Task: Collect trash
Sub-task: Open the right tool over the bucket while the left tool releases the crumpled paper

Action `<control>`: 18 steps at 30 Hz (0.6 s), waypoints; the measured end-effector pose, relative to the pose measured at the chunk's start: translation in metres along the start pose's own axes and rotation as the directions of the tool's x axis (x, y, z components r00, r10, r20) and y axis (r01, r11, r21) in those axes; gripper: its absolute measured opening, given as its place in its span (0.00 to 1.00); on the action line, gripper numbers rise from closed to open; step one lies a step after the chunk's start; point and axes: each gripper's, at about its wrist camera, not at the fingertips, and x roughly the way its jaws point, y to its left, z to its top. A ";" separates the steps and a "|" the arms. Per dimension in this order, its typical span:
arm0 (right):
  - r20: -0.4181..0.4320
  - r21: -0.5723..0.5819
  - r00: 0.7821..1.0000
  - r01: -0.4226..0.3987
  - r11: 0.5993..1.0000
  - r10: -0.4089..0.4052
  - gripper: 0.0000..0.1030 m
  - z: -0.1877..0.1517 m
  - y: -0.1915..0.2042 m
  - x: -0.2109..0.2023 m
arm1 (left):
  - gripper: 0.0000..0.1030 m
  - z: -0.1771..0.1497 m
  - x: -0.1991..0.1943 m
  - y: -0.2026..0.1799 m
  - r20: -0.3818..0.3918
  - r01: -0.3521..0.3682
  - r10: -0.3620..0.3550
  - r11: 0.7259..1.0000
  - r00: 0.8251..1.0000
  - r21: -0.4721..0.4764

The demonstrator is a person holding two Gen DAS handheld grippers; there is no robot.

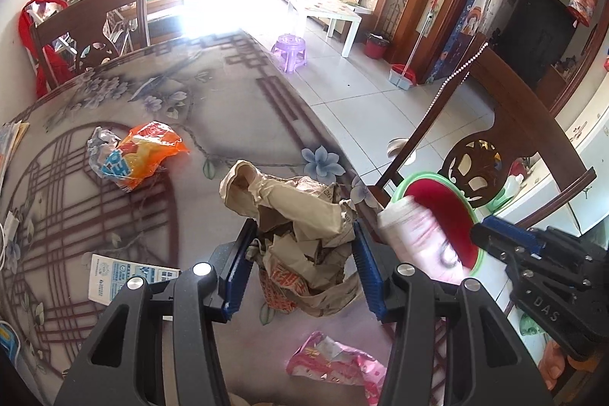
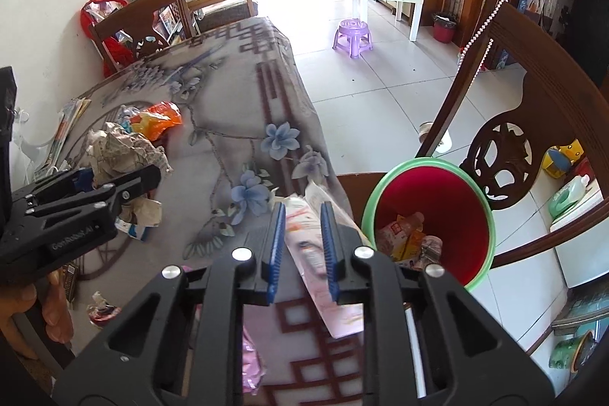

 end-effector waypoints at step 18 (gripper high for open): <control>-0.002 0.197 0.992 0.124 0.973 -0.126 0.44 -0.004 -0.112 -0.007 | 0.46 0.010 0.041 -0.064 -0.062 0.052 -0.047 0.996 0.997 0.079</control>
